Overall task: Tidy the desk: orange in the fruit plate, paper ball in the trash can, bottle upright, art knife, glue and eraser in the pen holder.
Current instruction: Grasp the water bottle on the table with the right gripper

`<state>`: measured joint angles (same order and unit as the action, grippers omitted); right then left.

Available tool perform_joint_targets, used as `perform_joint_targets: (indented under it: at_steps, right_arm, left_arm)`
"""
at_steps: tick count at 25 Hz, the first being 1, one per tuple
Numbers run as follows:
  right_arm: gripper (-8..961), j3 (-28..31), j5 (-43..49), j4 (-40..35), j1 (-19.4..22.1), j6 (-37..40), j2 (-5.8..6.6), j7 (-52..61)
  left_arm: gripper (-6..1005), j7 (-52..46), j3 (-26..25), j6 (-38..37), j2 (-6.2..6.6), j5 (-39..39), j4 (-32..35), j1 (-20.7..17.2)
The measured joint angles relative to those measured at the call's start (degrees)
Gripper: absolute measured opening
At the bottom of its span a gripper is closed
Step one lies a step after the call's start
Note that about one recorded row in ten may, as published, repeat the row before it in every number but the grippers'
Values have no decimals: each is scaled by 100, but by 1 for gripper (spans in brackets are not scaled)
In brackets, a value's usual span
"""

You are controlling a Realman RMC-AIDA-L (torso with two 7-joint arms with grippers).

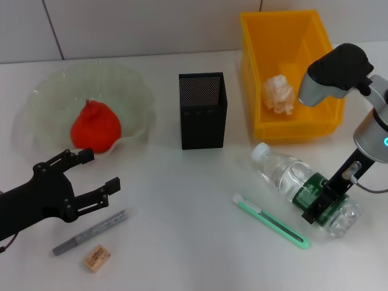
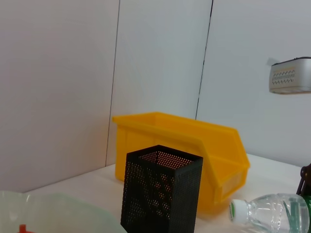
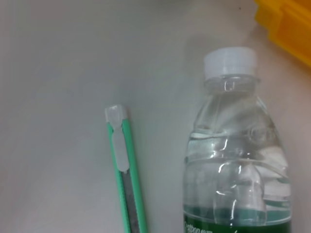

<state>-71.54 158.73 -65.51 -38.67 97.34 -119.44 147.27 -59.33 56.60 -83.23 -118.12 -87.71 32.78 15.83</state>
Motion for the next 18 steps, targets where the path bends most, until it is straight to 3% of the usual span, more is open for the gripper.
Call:
perform_joint_targets:
  at_steps: [10, 18]
  right_arm:
    - [830, -295, -8, -110, 33, -16, 0, 174]
    - [777, -636, 12, -338, 121, 32, 11, 148]
  left_arm:
    - [860, 2, 0, 0, 0, 0, 0, -10]
    - [860, 26, 0, 0, 0, 0, 0, -45]
